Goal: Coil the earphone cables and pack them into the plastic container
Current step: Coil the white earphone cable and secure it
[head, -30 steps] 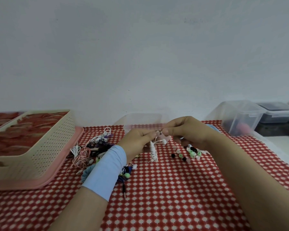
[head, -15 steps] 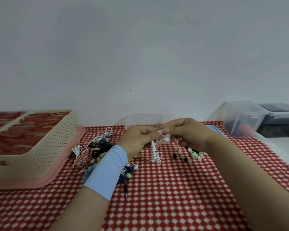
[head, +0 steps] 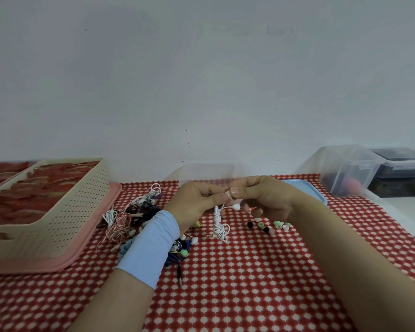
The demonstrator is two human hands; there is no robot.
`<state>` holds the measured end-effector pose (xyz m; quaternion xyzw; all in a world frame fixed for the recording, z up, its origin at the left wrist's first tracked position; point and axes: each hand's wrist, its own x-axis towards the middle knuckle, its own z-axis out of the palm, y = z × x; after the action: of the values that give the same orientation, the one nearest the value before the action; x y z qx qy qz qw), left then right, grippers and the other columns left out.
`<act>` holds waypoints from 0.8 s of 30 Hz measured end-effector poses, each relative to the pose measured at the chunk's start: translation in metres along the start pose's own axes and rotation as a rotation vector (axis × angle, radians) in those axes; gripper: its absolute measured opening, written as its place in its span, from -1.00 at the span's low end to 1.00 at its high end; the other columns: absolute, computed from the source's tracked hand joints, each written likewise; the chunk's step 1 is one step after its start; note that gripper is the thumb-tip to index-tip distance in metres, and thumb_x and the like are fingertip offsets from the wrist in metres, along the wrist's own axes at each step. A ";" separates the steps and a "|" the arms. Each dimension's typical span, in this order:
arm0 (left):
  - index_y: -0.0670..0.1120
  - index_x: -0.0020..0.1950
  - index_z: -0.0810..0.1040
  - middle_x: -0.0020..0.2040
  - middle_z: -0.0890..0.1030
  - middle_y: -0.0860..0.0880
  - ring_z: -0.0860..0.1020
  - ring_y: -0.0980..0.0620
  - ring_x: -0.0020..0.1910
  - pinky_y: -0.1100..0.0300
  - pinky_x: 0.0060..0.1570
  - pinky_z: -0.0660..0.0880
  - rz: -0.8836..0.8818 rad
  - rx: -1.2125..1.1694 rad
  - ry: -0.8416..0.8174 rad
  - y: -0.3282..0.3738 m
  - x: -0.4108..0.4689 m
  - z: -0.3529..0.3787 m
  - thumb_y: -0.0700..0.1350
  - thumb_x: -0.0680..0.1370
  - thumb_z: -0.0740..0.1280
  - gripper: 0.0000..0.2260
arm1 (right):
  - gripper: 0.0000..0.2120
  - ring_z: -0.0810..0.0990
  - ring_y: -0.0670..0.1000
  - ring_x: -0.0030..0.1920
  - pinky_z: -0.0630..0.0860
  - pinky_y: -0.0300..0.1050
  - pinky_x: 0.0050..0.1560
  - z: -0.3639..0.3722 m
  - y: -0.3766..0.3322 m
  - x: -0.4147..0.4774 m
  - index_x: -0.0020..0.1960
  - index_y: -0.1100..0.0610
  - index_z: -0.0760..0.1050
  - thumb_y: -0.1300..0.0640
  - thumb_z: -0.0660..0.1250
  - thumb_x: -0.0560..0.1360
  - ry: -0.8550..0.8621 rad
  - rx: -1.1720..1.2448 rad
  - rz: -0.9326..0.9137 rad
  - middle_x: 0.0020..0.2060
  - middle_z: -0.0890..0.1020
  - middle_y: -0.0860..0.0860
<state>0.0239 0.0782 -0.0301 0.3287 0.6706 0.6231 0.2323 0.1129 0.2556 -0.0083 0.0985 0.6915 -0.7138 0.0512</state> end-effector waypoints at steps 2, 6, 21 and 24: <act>-0.14 0.00 0.72 0.00 0.72 -0.15 0.67 -0.11 0.08 -0.11 0.26 0.51 -0.004 -0.030 0.028 0.001 0.000 0.001 -0.02 0.34 0.50 -0.71 | -0.86 0.52 -0.07 -0.44 0.29 -0.28 -0.54 0.001 0.001 0.001 -0.15 0.11 0.68 0.11 0.51 0.30 0.037 0.019 -0.011 -0.19 0.69 0.08; -0.09 -0.04 0.73 -0.05 0.73 -0.03 0.69 0.06 0.00 0.14 0.14 0.58 0.010 0.058 0.113 0.007 0.003 0.000 -0.17 0.43 0.51 -0.88 | -0.87 0.59 -0.02 -0.38 0.41 -0.20 -0.45 0.002 -0.008 -0.007 -0.04 0.17 0.72 0.15 0.51 0.44 0.137 -0.119 -0.119 -0.10 0.74 0.13; -0.13 -0.10 0.66 -0.19 0.73 0.03 0.70 0.13 -0.13 0.41 -0.15 0.54 0.014 0.118 0.154 0.015 -0.002 0.000 -0.22 0.44 0.51 -0.91 | -0.90 0.62 -0.05 -0.35 0.50 -0.17 -0.40 0.007 -0.018 -0.018 0.00 0.07 0.75 0.12 0.50 0.50 0.181 -0.470 -0.283 -0.09 0.77 -0.06; -0.16 -0.05 0.65 -0.15 0.74 -0.06 0.71 0.05 -0.10 0.30 -0.08 0.59 -0.010 0.045 0.127 0.017 -0.003 -0.001 -0.24 0.47 0.48 -0.91 | -0.86 0.62 -0.02 -0.27 0.53 -0.11 -0.29 0.002 -0.020 -0.021 0.07 0.08 0.74 0.16 0.42 0.56 0.115 -0.395 -0.236 -0.02 0.76 0.01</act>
<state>0.0279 0.0752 -0.0138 0.2903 0.6996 0.6262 0.1848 0.1290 0.2531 0.0155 0.0456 0.8262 -0.5589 -0.0539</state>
